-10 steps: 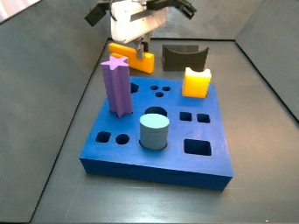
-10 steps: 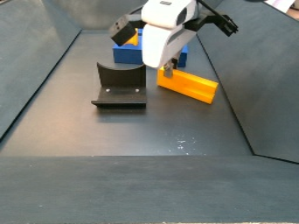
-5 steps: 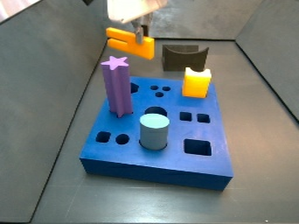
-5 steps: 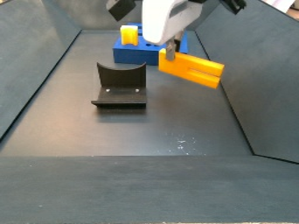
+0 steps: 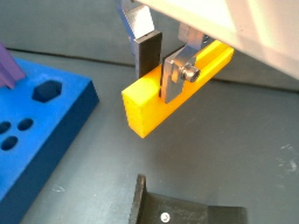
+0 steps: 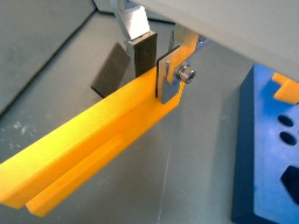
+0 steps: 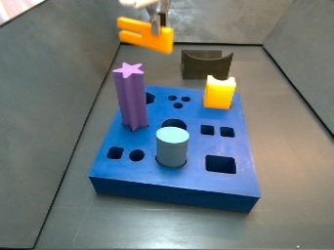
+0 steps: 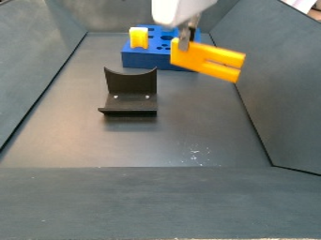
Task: Pick up the double-square object. Move up. Place the double-square object on the fixture. Regrasp the double-square object. Move to above the board. Insert the double-square object.
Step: Place the double-square object on the fixture.
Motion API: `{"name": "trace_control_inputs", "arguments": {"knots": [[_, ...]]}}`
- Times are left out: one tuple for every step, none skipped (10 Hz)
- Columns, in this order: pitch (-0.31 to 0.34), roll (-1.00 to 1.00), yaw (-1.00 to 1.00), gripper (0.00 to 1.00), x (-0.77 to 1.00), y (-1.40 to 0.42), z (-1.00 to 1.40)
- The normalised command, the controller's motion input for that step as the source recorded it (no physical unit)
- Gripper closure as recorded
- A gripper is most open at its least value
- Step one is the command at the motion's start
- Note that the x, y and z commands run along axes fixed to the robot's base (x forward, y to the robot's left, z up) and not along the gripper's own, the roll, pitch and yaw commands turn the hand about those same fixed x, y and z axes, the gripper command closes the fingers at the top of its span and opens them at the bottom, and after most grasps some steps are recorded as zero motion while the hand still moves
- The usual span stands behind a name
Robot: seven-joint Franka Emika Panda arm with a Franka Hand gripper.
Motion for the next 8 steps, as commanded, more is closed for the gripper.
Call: {"name": "trace_control_inputs", "arguments": {"knots": [[0.037, -0.06, 0.02, 1.00, -0.02, -0.01, 0.81], [0.044, -0.08, 0.03, 1.00, -0.01, -0.01, 0.66], [0.050, -0.10, 0.02, 1.00, 0.00, -0.01, 0.47], [0.061, -0.10, 0.02, 1.00, 0.00, -0.01, 0.32], [-0.011, 0.10, -1.00, 1.00, 1.00, 0.03, 0.22], [-0.009, 0.10, -1.00, 1.00, 1.00, 0.03, 0.17], [0.006, 0.11, -1.00, 1.00, 1.00, 0.04, 0.14], [0.015, 0.12, -1.00, 1.00, 1.00, 0.03, 0.13]]}}
